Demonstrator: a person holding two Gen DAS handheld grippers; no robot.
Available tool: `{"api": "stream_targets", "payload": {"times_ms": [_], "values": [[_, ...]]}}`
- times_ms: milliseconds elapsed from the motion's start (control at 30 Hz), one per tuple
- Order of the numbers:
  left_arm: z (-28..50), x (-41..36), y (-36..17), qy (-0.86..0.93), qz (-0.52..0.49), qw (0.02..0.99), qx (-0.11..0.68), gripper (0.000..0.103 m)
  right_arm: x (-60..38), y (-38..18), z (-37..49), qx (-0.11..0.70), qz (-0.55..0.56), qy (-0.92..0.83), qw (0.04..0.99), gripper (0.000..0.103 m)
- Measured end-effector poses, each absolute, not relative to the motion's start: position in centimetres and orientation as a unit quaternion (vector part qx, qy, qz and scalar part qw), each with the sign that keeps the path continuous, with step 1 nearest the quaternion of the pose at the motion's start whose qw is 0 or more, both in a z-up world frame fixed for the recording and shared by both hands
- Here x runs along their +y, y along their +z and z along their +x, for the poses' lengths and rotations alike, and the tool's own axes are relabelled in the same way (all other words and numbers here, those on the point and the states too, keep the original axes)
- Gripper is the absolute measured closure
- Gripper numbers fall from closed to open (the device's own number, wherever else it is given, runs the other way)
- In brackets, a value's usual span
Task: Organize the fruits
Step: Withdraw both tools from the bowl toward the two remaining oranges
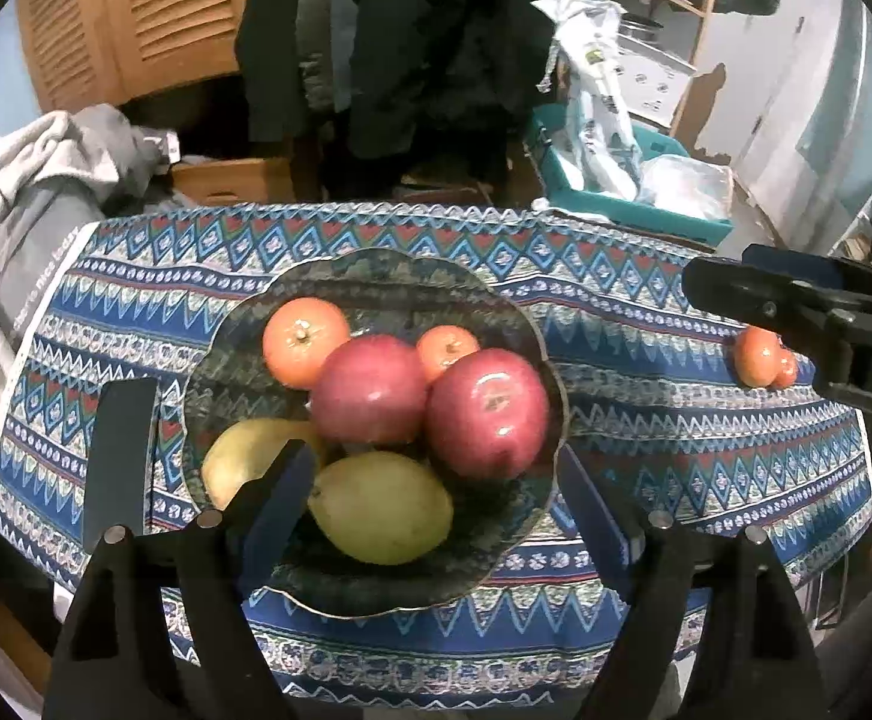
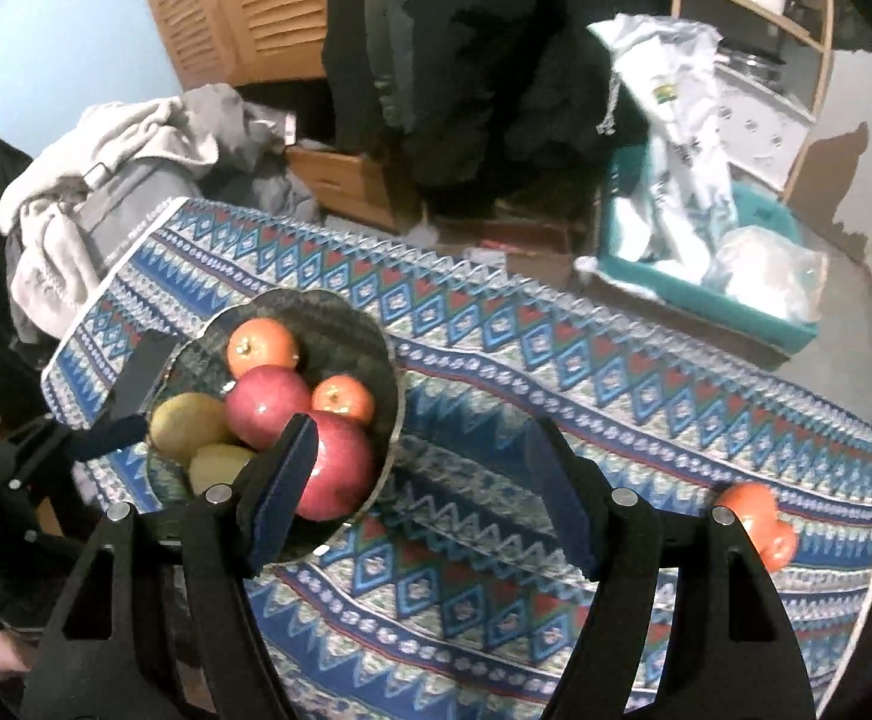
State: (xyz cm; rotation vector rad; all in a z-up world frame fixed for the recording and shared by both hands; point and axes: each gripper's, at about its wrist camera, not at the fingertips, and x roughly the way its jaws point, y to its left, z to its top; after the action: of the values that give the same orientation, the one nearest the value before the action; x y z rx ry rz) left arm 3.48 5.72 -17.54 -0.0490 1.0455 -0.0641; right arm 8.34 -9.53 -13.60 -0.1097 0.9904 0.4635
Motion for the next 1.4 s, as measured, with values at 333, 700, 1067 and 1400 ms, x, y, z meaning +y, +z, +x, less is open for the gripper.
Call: {"api": "stream_targets", "payload": {"times_ms": [333, 700, 1067, 1400], "values": [[3.4, 3.0, -16.4, -0.048, -0.006, 0.872, 0.487, 0.019, -13.4, -12.3, 7.6, 0.459, -0.043, 0.193, 0.866, 0.030], [3.0, 0.2, -14.7, -0.070, 0.008, 0.877, 0.474, 0.019, -17.5, -10.6, 6.4, 0.438, -0.041, 0.162, 0.883, 0.026], [3.0, -3.0, -13.8, -0.094, 0.026, 0.878, 0.468, 0.019, -21.4, -10.2, 4.8, 0.428, -0.038, 0.139, 0.892, 0.025], [2.9, -5.9, -13.4, -0.114, 0.044, 0.875, 0.469, 0.019, -25.7, -10.4, 3.8, 0.425, -0.030, 0.107, 0.898, 0.025]]}}
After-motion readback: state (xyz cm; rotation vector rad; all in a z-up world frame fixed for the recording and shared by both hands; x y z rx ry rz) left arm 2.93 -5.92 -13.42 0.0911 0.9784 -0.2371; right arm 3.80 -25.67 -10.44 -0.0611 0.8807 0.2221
